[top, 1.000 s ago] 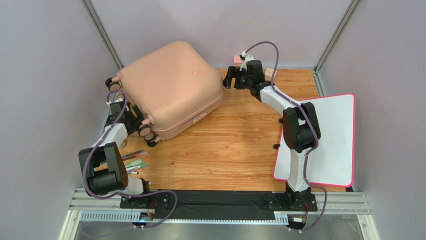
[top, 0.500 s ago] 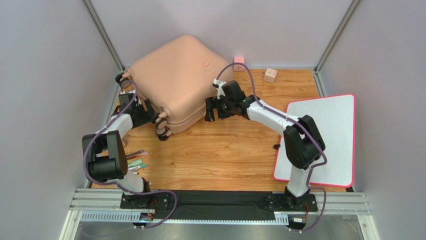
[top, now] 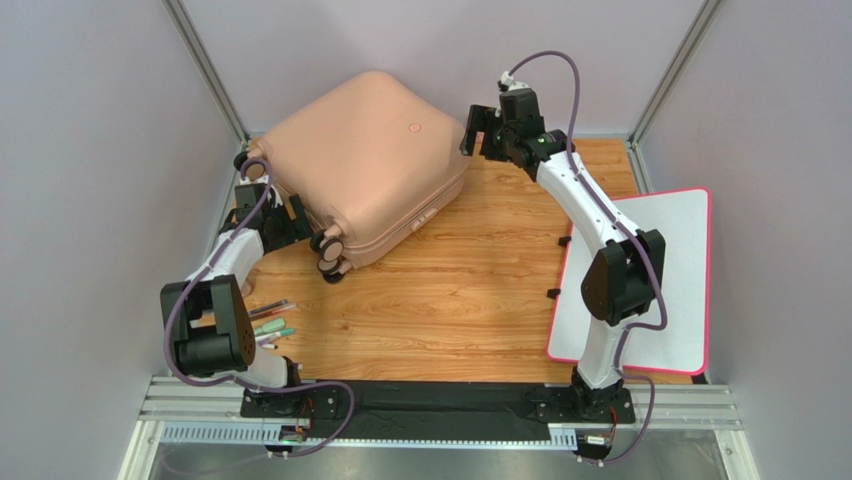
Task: Pack the luggage
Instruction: Zip the luggage at the center of the board.
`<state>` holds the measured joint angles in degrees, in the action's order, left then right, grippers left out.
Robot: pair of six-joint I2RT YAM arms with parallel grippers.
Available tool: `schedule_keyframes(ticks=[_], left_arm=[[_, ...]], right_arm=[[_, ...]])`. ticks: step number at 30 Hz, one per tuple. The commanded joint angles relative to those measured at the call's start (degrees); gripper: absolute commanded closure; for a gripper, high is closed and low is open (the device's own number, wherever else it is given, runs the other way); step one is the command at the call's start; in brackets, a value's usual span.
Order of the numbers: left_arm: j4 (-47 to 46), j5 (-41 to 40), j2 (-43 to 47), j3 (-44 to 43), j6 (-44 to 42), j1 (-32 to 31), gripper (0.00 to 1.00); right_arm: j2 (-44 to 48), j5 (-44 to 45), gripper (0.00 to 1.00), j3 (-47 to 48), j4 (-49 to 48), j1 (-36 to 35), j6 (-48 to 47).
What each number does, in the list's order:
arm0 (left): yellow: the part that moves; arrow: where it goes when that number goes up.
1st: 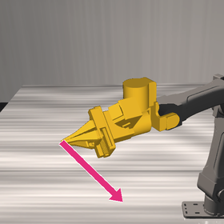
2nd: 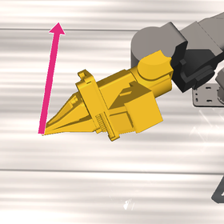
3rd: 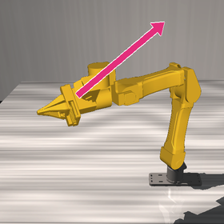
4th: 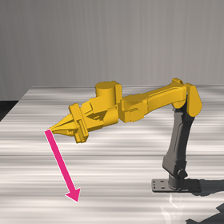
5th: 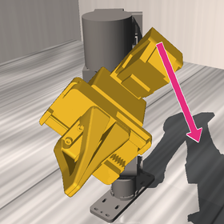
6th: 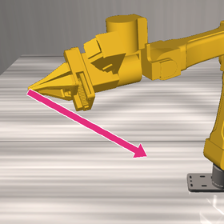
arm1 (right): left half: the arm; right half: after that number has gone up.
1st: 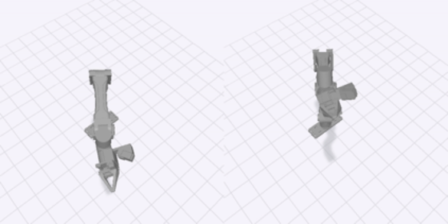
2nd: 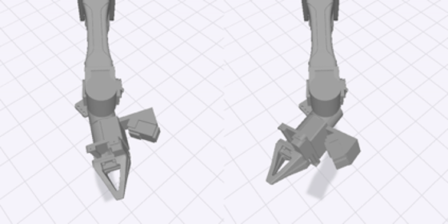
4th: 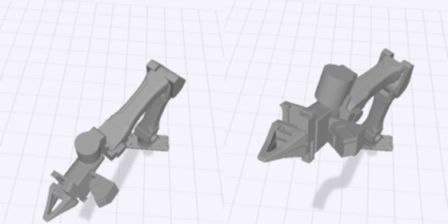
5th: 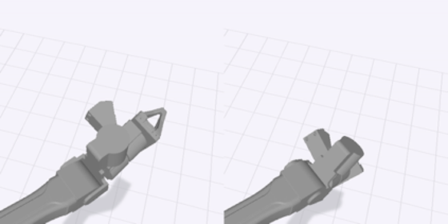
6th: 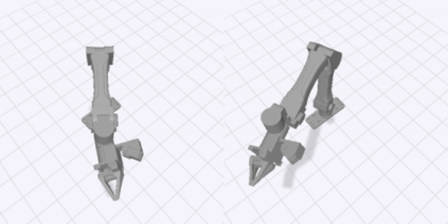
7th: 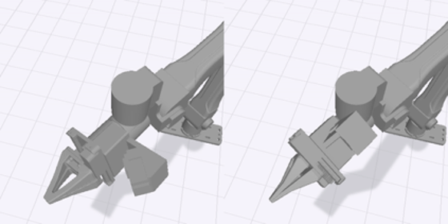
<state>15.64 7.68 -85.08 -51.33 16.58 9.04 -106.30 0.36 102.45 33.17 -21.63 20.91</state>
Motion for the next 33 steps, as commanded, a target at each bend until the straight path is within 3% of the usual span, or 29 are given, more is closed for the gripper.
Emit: schedule_keyframes(ticks=[1, 10, 16, 21, 26, 29, 33], left_arm=[[0.7, 1.9, 3.2, -1.8, 0.8, -0.1, 0.09], [2.6, 3.6, 7.1, 0.8, 2.6, -0.1, 0.10], [3.6, 3.5, 8.4, 1.7, 2.5, -0.1, 0.11], [6.2, 0.4, 6.0, 0.3, 3.1, 0.0, 0.11], [7.2, -0.3, 1.9, -3.9, 2.8, 0.2, 0.11], [7.8, -1.2, -1.1, -6.7, 1.9, 0.1, 0.11], [8.4, -2.4, -4.6, -9.7, 0.8, 0.3, 0.11]], right_arm=[[-4.6, 5.0, 0.09, 6.5, -1.4, 1.4, 3.4], [-23.1, 7.7, 0.10, 24.7, -10.4, 4.0, 16.3], [-35.0, 3.4, 0.10, 37.5, -13.2, 4.7, 20.9], [-41.1, -8.4, 0.10, 38.4, -17.2, 5.7, 25.9], [-43.5, -21.5, 0.09, 38.5, -19.3, 4.7, 24.4], [-43.1, -31.3, 0.09, 34.3, -22.4, 4.1, 24.3], [-39.4, -41.3, 0.10, 21.8, -28.1, 2.8, 25.0]])
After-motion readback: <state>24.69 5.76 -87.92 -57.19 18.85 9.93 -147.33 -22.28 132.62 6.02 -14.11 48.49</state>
